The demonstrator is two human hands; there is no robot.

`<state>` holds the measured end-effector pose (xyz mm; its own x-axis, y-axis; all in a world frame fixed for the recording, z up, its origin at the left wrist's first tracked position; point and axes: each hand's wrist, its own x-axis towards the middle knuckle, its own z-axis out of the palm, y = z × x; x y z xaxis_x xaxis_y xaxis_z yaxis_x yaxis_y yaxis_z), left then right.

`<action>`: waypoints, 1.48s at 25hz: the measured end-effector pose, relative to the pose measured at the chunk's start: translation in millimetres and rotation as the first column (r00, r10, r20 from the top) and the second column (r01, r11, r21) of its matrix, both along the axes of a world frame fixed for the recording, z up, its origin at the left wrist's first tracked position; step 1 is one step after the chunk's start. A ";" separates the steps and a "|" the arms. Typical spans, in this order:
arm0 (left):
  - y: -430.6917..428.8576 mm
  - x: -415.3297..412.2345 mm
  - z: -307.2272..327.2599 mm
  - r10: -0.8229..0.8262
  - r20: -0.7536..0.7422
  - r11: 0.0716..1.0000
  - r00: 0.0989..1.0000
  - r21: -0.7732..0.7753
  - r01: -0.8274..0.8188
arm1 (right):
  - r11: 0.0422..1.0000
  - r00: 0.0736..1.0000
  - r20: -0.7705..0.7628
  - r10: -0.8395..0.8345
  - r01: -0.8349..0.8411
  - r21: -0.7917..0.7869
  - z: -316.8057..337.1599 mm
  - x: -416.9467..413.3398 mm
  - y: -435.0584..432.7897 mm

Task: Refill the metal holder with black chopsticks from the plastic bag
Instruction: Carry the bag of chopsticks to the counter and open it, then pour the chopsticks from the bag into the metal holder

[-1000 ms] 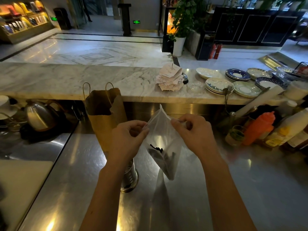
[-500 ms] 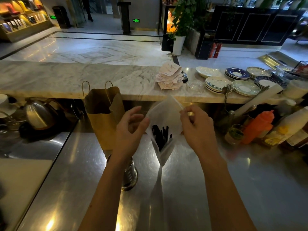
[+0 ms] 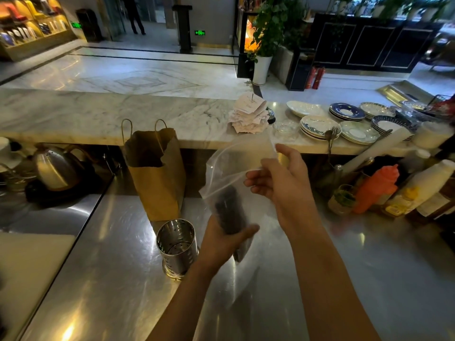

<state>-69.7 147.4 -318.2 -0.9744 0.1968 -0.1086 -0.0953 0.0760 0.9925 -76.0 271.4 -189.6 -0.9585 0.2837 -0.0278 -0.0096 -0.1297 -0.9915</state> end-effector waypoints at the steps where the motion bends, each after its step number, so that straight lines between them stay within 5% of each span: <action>1: 2.6 0.6 -0.3 0.077 0.012 0.995 0.997 0.061 -0.077 | 0.999 0.999 -0.008 0.045 -0.045 -0.019 1.6 1.7 -1.2; 4: -5.0 -2.8 -1.8 0.089 0.121 0.966 0.989 0.233 -0.116 | 0.989 0.999 -0.034 0.032 -0.027 0.143 -2.6 3.4 6.5; 8: -29.9 -8.5 -7.6 -0.119 0.229 0.886 0.966 0.463 -0.001 | 0.807 0.993 0.122 0.001 -0.073 0.586 -29.4 1.4 28.8; 10: -35.3 -6.8 -11.2 -0.197 0.277 0.854 0.941 0.520 0.025 | 0.786 0.979 0.198 0.040 -0.153 0.599 -40.6 4.8 33.7; 14: -36.2 -7.8 -23.7 -0.219 0.333 0.741 0.917 0.668 -0.065 | 0.809 0.982 0.093 0.165 -0.189 0.556 -30.0 8.7 27.2; 17: -32.6 -9.9 -31.3 -0.228 0.350 0.665 0.909 0.738 -0.117 | 0.673 0.990 0.068 0.121 -0.132 0.727 -18.6 10.1 11.3; 21: -31.0 -7.1 -35.0 -0.229 0.394 0.638 0.890 0.751 -0.169 | 0.591 0.964 0.070 0.257 -0.215 0.777 -3.7 16.4 -9.8; 23: -33.2 -5.6 -35.0 -0.221 0.428 0.628 0.876 0.750 -0.208 | 0.649 0.962 0.046 0.268 -0.216 0.730 -0.5 15.4 -11.9; 27: -35.0 -4.5 -28.5 -0.188 0.371 0.641 0.909 0.748 -0.173 | 0.553 0.990 -0.045 0.135 -0.038 0.832 -7.3 8.6 -17.8; 29: -34.4 -5.9 -26.7 -0.116 0.392 0.681 0.913 0.700 -0.214 | 0.582 0.989 -0.093 0.113 0.010 0.813 -11.6 7.2 -20.0; 31: -38.6 -11.0 -28.9 -0.023 0.419 0.692 0.908 0.662 -0.288 | 0.655 0.991 0.003 0.131 -0.089 0.751 -13.4 3.2 -7.7; 34: -49.5 -17.3 -29.9 0.037 0.420 0.666 0.907 0.666 -0.335 | 0.517 0.869 0.354 0.347 -0.492 0.701 -14.0 6.1 18.6; 37: -51.4 -19.0 -33.2 0.071 0.443 0.656 0.894 0.654 -0.377 | 0.504 0.837 0.401 0.372 -0.546 0.670 -17.9 13.7 24.6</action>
<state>-88.7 95.9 -351.4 -0.9183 0.1411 -0.3699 -0.3561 -0.7025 0.6162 -62.2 296.0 -207.5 -0.9581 -0.1924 -0.2123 0.0161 0.7037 -0.7103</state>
